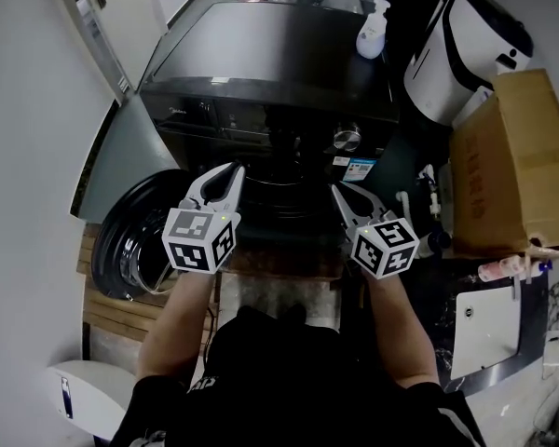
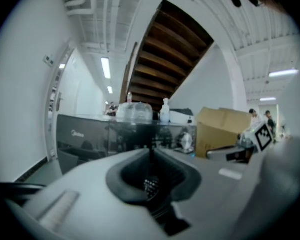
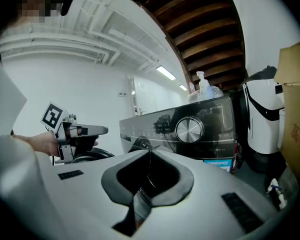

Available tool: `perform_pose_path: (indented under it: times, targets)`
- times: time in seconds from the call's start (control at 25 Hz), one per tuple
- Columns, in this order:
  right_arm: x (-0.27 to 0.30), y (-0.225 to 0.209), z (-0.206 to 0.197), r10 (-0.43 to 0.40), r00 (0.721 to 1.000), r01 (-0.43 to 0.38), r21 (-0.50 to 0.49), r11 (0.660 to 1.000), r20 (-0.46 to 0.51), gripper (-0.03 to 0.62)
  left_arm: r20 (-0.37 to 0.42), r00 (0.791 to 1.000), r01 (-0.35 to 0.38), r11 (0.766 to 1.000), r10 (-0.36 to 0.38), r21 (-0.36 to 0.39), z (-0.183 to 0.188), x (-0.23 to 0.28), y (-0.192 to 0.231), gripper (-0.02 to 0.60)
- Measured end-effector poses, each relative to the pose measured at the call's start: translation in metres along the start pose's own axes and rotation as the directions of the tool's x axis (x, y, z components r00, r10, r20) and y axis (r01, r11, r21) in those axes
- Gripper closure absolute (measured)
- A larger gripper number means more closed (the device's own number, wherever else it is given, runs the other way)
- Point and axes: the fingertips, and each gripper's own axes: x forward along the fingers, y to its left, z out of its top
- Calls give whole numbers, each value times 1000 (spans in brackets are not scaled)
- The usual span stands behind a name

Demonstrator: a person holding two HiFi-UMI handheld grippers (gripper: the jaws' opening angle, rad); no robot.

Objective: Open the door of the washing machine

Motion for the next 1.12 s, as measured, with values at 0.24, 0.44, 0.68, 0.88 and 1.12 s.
perform_pose_path:
  times: [0.24,0.44,0.68,0.88,1.12]
  targets:
    - [7,14,23,-46,998,48,-42,998,48,600,25,1000,15,999,-15,28,18,-5,19,545]
    - [13,31,46,-106,986,114,-57,992,127,602,49,998,38,999,-38,13,29,-15,35,556]
    - [21,75,54,-132,976,150,-95,984,173,602,66,997,44,999,-45,13,29,-41,63,566]
    - [14,87,56,-171,969,193,-112,975,180,603,62,997,52,998,-53,18,18,-55,83,571]
    - [-1,88,45,-210,964,229,-107,967,163,603,73,997,39,999,-38,-8,14,-64,96,574]
